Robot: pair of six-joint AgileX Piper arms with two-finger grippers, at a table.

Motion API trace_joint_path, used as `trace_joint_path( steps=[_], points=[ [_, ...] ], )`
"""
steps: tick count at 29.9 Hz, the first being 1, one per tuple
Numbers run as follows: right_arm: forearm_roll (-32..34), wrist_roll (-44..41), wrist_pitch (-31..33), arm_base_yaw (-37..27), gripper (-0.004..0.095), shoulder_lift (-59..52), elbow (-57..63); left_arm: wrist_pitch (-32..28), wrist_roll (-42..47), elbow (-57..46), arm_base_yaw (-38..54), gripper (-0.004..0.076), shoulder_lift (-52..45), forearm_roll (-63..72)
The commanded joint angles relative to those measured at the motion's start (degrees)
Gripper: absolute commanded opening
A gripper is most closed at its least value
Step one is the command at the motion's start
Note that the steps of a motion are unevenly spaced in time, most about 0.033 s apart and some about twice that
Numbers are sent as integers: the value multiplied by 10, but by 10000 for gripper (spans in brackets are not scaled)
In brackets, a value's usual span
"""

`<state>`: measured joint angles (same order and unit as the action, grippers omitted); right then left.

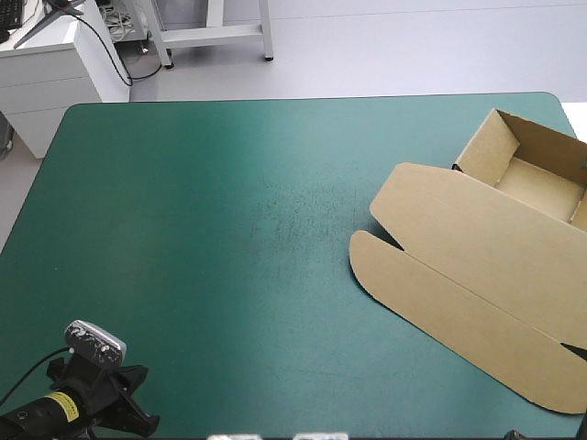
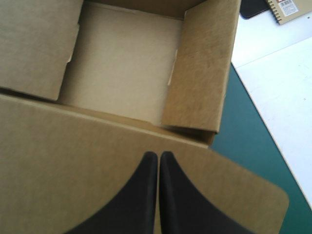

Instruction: Fold the box

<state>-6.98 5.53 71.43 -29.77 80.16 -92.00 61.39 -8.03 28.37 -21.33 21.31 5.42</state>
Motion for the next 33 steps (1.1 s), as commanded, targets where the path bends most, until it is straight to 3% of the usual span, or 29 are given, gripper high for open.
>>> trace_joint_path(
  steps=[1,4,14,33],
  points=[
    [-58,11,-10,1,-13,-90,50,-24,4,14,-3,-8,6,4],
    [-90,24,-21,31,-13,-155,109,-24,4,14,-3,-8,6,4],
    [-86,56,-5,179,-13,-344,272,-24,4,14,-3,-8,6,4],
    [-109,114,-24,223,-13,-605,567,-24,4,14,-3,-8,6,4]
  ],
)
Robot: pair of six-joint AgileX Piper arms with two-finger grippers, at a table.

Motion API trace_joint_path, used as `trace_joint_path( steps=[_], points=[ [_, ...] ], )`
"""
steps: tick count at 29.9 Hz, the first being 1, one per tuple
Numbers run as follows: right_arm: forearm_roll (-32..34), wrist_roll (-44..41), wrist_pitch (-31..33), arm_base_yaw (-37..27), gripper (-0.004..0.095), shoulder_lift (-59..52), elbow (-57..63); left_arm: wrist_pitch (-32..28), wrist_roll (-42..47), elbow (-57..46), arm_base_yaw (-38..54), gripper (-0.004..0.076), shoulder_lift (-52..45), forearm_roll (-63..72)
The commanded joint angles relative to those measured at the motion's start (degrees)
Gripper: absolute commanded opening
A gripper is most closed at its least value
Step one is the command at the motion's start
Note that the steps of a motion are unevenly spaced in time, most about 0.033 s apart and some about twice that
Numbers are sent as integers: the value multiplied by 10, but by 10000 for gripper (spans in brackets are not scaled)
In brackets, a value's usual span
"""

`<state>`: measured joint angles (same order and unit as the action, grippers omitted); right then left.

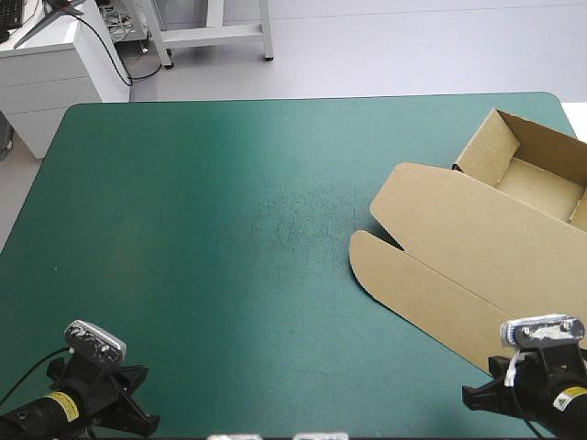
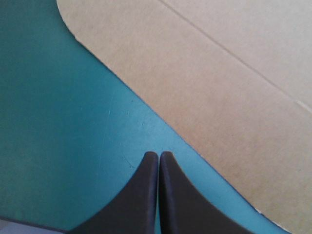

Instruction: Fold the box

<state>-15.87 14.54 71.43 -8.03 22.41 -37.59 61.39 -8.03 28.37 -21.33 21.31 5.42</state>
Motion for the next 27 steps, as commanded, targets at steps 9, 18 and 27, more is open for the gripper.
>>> trace_joint_path(
  steps=[9,18,27],
  points=[
    [-56,54,-58,9,-13,-135,68,-23,4,14,-3,-8,6,4],
    [-56,46,-56,9,-14,-155,68,-23,4,14,-3,-8,6,4],
    [-56,46,-56,9,-14,-155,68,-25,4,14,-3,-8,6,4]
  ],
)
